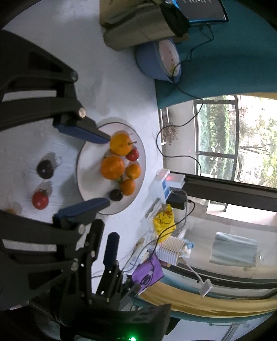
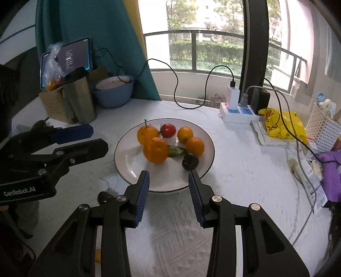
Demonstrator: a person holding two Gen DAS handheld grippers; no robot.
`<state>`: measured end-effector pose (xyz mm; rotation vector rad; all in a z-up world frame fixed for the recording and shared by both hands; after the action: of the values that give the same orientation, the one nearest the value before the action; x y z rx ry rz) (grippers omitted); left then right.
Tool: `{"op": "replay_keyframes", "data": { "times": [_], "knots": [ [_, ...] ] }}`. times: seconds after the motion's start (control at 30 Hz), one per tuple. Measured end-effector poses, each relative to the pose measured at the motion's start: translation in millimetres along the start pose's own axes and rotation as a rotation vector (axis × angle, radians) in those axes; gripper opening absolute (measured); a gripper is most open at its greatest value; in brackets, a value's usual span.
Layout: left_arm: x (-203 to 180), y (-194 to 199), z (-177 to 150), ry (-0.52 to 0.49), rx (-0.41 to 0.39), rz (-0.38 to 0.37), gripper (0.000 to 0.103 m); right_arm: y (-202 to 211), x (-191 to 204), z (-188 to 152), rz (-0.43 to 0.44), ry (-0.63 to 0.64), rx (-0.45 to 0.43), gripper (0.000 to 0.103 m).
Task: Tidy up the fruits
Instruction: 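Withdraw both grippers from the plate toward the small yellow fruits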
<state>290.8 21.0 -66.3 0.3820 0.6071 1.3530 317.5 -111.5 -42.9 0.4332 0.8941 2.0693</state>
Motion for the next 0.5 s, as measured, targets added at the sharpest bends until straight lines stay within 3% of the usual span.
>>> {"op": "replay_keyframes", "data": {
  "times": [0.5],
  "knots": [
    [-4.5,33.1,-45.9,0.030,0.011,-0.001,0.055,28.0,30.7,-36.4,0.014,0.010,0.009,0.040]
  ]
}}
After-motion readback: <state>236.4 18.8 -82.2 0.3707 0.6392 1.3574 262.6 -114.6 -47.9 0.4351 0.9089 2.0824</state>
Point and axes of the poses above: each gripper's, at about its wrist camera, not at the fingertips, and y roughly against the way its jaws point, x to its left, z to its top, the point moved 5 cm from there along -y, roughly the way its jaws point, and after that the axes turned 2 degrees about y, right-handed, at the moved point
